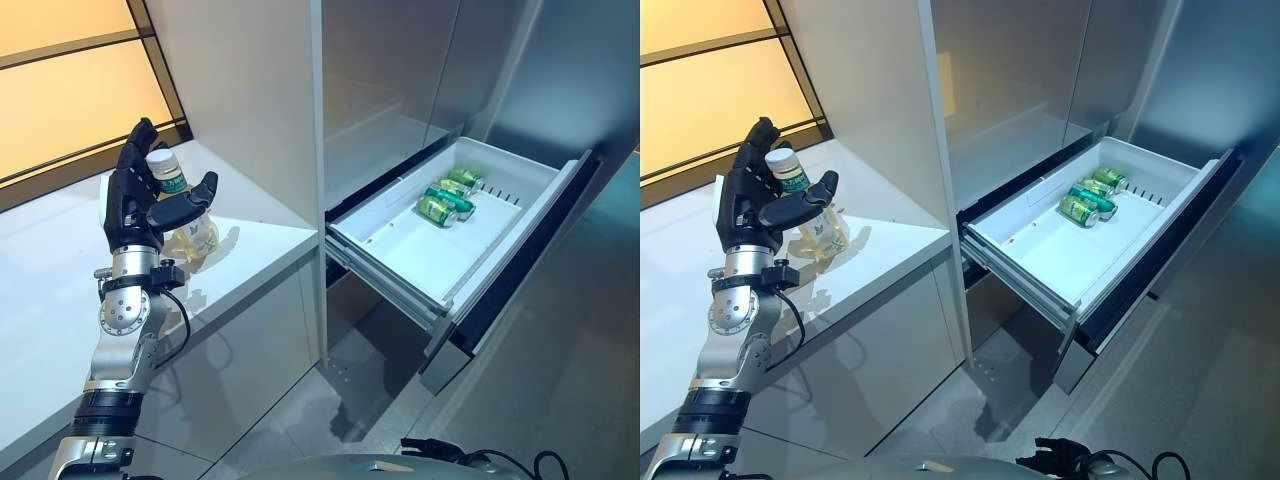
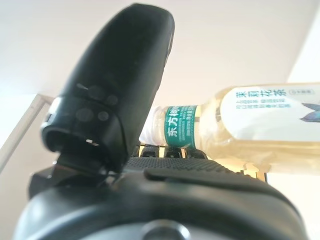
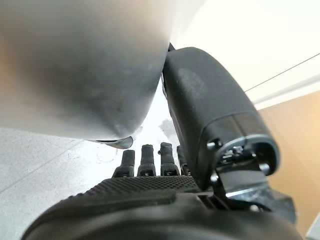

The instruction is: Put drinks into fridge and close the fridge

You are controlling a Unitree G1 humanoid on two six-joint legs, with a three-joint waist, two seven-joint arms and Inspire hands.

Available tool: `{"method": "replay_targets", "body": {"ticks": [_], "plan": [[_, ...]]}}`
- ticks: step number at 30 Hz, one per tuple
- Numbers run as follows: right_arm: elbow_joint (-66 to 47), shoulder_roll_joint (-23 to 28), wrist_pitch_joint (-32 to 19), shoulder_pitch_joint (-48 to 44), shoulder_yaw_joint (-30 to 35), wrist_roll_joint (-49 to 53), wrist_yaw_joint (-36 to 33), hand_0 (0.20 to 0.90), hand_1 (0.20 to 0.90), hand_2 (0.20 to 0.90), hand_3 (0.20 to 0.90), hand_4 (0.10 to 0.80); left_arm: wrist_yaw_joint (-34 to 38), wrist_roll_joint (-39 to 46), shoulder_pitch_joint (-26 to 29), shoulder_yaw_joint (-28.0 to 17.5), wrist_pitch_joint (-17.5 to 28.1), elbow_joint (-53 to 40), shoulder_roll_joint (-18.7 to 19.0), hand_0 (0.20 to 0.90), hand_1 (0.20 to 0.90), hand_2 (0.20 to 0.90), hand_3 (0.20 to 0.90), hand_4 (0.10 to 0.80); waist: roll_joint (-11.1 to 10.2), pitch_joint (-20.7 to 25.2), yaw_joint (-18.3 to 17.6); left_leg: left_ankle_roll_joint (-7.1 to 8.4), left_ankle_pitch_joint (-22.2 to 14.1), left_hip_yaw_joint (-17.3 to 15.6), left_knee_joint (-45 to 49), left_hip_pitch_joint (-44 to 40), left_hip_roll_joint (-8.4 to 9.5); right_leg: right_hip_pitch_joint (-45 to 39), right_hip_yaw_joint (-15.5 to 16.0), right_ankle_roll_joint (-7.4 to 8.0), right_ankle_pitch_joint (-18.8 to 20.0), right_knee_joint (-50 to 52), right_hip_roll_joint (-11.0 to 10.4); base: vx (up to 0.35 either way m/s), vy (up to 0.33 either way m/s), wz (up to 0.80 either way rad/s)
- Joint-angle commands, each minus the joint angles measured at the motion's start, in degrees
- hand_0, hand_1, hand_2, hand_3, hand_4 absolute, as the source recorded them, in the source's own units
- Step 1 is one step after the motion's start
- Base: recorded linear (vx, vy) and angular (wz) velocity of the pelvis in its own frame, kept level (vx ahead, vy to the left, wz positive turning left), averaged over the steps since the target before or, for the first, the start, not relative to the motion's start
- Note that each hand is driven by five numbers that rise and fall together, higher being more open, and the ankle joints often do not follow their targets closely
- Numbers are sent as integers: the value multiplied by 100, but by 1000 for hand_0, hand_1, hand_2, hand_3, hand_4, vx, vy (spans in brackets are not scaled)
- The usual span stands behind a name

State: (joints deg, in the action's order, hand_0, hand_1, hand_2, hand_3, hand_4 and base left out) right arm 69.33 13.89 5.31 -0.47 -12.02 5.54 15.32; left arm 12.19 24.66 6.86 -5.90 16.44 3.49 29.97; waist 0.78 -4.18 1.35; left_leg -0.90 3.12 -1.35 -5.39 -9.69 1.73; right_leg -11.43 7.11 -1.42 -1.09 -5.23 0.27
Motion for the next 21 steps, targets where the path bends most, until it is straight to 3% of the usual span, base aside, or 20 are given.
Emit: {"method": "replay_targets", "body": {"ticks": [1, 8, 21], "plan": [[164, 20, 83, 126, -186, -125, 82, 900, 900, 900, 900, 800, -5, -145, 788, 9, 334, 231, 309, 900, 900, 900, 900, 800, 64, 172, -137, -95, -663, -226, 39, -140, 76, 218, -151, 393, -292, 422, -15, 8, 8, -7], [133, 20, 79, 130, -206, -129, 89, 900, 900, 900, 900, 800, 103, -255, 822, 31, 329, 327, 302, 900, 900, 900, 900, 800, 64, 158, -160, -99, -661, -241, 39, -142, 77, 238, -181, 400, -290, 453, -12, 1, 1, -1], [88, 30, 143, 104, -225, -110, 56, 900, 900, 900, 900, 800, 963, -527, 848, -64, 498, 618, 179, 900, 900, 900, 900, 800, 29, 163, -161, -75, -652, -228, 39, -118, 65, 237, -124, 391, -313, 479, -23, 0, 0, 0]]}}
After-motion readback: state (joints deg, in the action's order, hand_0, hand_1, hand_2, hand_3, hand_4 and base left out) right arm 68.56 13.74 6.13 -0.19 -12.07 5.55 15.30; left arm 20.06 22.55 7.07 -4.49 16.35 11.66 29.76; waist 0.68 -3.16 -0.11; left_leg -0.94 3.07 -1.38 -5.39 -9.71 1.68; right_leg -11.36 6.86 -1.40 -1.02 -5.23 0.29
